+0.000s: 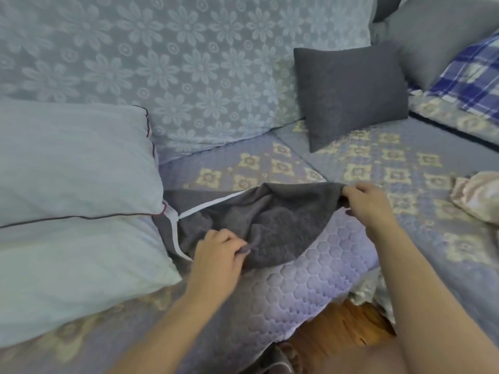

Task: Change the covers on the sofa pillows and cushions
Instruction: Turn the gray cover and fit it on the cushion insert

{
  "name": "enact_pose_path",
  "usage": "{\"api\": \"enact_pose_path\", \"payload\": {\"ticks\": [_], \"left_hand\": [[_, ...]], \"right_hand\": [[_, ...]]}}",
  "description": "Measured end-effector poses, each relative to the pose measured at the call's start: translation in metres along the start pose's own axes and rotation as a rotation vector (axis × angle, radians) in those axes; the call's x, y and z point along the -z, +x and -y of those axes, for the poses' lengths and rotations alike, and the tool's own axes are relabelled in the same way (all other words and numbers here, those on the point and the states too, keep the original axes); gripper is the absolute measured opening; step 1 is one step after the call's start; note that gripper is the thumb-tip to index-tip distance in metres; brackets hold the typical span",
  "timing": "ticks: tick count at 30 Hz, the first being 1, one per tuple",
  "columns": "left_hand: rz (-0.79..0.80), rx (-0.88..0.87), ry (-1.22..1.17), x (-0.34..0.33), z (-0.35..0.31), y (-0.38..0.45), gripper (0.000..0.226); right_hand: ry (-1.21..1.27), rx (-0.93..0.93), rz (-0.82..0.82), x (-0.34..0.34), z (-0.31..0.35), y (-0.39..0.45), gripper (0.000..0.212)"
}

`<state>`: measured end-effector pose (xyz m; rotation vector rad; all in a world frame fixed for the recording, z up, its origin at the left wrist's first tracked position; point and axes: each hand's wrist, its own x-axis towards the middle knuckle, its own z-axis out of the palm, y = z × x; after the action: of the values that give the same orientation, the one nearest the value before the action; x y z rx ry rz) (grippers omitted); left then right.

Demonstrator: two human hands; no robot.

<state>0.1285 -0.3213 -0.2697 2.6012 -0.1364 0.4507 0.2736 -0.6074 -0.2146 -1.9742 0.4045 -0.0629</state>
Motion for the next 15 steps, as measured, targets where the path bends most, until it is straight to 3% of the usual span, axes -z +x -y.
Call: {"api": "enact_pose_path", "payload": {"ticks": [2,4,5,6,8,10,11,13,15], "left_hand": [[-0.148,0.054,-0.019,0.023,-0.007,0.031,0.012],[-0.252,0.207,-0.198,0.064,-0.028,0.065,0.023],[-0.233,0.23,-0.242,0.084,-0.043,0.079,0.029],[-0.172,0.191,-0.247,0.099,-0.06,0.091,0.032],[0.028,0.026,-0.326,0.115,-0.102,0.105,0.031],[0.153,-0.067,-0.555,0.111,-0.126,0.109,0.01],[0.155,-0.043,-0.634,0.103,-0.124,0.111,0.011],[0.162,0.135,-0.633,0.075,-0.097,0.105,0.032],[0.2,0.245,-0.153,0.04,-0.046,0.078,0.042]], "right_hand": [[0.093,-0.011,-0.138,0.013,0.003,0.005,0.019],[-0.115,0.029,-0.272,0.029,0.008,0.007,0.025],[-0.246,0.097,-0.281,0.034,0.014,0.001,0.038],[-0.258,0.227,-0.217,0.035,0.025,-0.01,0.052],[-0.058,0.578,0.111,0.024,0.058,-0.048,0.064],[-0.024,0.738,0.398,0.007,0.08,-0.081,0.052],[-0.036,0.74,0.382,0.001,0.08,-0.082,0.041],[-0.026,0.614,0.113,-0.005,0.069,-0.065,0.023],[0.123,0.299,-0.095,0.004,0.05,-0.037,0.018]]}}
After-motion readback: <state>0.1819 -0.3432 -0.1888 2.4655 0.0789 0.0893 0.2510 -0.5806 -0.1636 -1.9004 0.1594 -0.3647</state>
